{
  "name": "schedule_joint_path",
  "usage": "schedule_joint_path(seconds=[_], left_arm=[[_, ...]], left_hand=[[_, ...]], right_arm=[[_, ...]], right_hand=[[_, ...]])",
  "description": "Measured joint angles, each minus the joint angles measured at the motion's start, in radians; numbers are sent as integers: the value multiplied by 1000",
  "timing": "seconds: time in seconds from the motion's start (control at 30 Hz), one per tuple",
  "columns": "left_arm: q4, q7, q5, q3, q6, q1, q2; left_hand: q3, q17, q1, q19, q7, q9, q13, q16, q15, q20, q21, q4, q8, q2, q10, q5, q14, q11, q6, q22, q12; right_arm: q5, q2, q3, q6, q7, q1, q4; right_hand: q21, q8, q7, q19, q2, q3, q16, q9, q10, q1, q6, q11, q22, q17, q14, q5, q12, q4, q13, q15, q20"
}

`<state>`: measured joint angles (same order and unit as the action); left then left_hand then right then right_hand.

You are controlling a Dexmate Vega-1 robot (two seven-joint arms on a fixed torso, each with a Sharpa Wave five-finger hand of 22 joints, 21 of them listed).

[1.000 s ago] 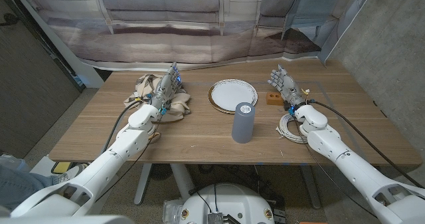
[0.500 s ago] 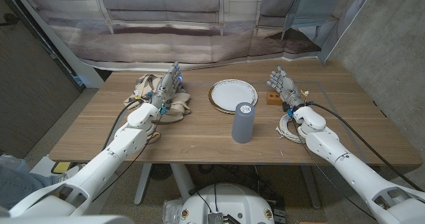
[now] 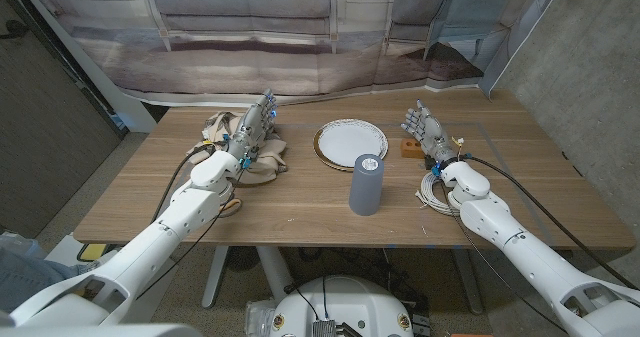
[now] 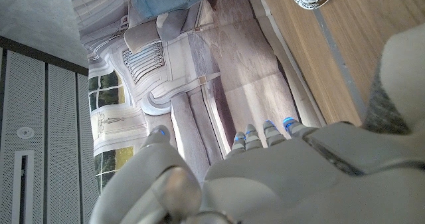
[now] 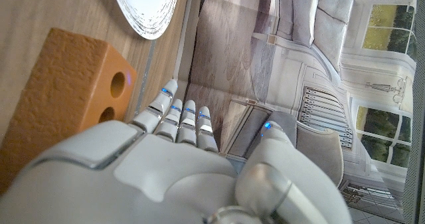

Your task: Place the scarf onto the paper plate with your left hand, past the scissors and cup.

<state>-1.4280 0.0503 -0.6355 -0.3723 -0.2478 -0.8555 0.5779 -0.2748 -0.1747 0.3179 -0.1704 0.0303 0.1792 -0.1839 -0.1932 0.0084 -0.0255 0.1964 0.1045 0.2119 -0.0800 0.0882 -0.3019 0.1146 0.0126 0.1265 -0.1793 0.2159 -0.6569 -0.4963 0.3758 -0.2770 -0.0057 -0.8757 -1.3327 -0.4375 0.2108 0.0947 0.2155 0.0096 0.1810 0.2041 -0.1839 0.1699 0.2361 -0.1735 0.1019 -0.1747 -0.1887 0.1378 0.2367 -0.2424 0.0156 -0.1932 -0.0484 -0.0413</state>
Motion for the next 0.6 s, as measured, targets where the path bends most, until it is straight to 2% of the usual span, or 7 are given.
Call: schedule_joint_path(seconds=[0.3,0.6], left_arm=[[-49,-15,8,11,5,-20,23],[-82,-21,14,20,7,-31,41]], left_hand=[[0,0,4,4,5,0,0,0,2,-4,0,0,0,4,-10,0,-8,0,-5,0,0],[4,0,4,4,0,0,0,0,2,-4,0,-4,0,4,-11,-5,-8,0,-11,0,0]], right_arm=[[9,4,7,-4,3,0,5],[11,6,8,-12,5,-4,8]], right_hand=[[2,0,0,0,5,0,0,0,5,5,0,-5,0,0,0,0,0,0,0,0,0],[6,0,-5,7,5,0,0,0,11,5,-5,0,0,0,5,0,0,0,0,-5,7]])
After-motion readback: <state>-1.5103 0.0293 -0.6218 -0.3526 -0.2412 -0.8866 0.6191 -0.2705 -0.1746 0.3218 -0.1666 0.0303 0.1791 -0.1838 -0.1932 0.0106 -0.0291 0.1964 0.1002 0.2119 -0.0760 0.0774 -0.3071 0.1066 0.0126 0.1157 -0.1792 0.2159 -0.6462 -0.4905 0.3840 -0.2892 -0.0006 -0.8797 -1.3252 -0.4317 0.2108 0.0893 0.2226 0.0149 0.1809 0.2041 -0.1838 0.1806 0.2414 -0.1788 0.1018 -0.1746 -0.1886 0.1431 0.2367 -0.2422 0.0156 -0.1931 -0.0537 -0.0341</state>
